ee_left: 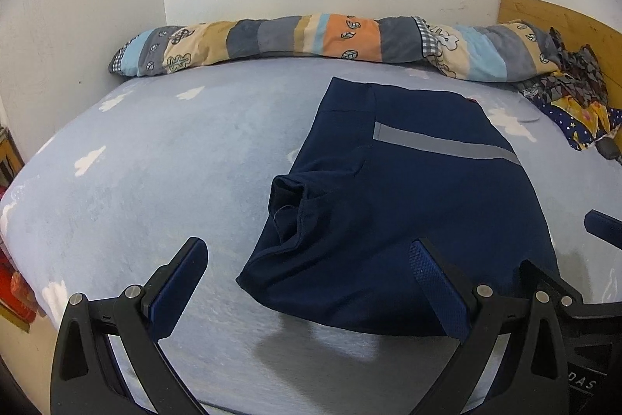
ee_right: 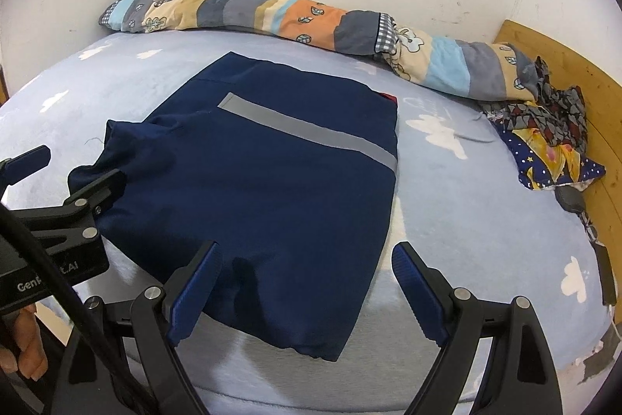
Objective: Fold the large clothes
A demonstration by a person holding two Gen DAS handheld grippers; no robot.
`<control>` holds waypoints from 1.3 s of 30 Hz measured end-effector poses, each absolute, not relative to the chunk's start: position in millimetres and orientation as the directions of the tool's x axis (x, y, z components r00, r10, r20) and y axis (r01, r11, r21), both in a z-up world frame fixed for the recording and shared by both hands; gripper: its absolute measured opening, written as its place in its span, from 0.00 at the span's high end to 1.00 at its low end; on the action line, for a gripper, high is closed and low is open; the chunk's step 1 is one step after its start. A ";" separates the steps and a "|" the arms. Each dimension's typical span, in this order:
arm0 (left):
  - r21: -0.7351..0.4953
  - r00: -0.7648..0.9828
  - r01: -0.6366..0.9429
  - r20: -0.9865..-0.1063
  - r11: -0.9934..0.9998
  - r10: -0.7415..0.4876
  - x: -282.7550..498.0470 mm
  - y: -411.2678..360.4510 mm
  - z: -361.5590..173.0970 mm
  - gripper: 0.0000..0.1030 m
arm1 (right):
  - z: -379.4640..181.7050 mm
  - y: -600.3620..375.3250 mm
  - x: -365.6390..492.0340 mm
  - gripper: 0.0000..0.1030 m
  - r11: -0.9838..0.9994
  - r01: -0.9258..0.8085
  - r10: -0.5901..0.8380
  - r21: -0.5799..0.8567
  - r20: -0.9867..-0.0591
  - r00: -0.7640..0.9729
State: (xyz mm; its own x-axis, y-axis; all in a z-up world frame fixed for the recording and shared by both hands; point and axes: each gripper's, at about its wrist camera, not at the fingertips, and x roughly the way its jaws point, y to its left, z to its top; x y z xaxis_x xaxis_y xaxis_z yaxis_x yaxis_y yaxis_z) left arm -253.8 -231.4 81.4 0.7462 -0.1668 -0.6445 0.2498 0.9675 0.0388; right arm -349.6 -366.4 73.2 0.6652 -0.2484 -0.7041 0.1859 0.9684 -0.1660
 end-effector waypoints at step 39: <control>0.203 0.798 0.280 -0.592 0.938 -0.110 -272.1 -253.7 98.1 0.00 | 83.7 -380.1 -361.4 0.10 0.961 0.247 -0.267 -0.128 -0.675 0.688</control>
